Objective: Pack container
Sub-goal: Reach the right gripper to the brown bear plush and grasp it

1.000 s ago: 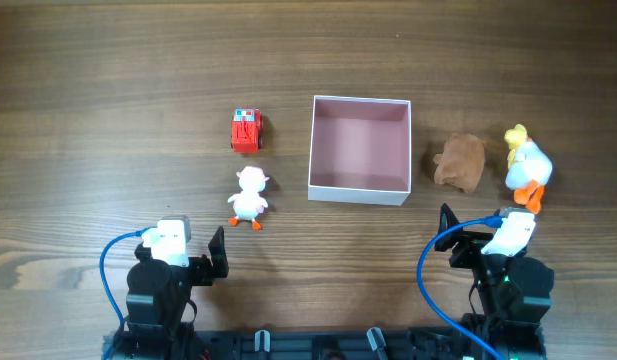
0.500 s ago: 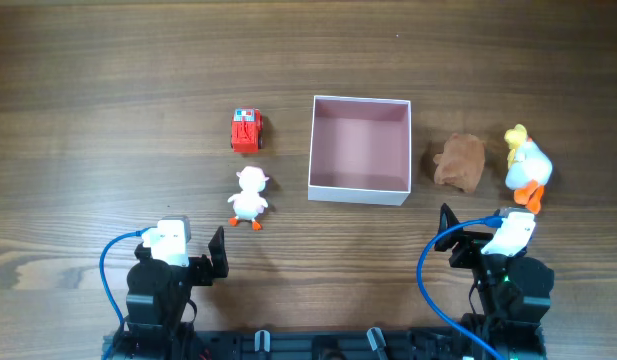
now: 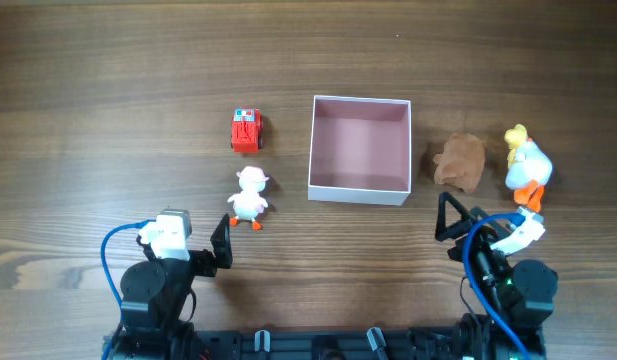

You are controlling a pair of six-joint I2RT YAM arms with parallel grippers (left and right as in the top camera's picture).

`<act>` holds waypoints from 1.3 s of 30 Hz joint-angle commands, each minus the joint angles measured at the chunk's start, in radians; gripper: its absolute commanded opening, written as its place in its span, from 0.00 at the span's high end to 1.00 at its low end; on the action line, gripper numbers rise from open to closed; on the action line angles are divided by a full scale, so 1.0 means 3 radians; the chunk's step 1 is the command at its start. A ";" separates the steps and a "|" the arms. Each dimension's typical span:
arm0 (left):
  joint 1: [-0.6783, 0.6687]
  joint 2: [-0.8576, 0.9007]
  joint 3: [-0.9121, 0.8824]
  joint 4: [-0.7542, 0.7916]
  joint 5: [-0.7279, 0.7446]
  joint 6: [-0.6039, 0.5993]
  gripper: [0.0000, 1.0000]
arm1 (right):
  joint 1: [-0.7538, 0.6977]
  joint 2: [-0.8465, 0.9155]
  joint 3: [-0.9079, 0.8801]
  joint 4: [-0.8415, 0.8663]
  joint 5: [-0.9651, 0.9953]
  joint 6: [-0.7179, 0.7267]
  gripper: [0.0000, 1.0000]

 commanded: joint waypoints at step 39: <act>0.0249 0.4476 0.2839 -0.0820 0.0055 -0.0182 0.00 | 0.0014 0.6130 0.3485 -0.0973 0.1019 -0.1186 0.84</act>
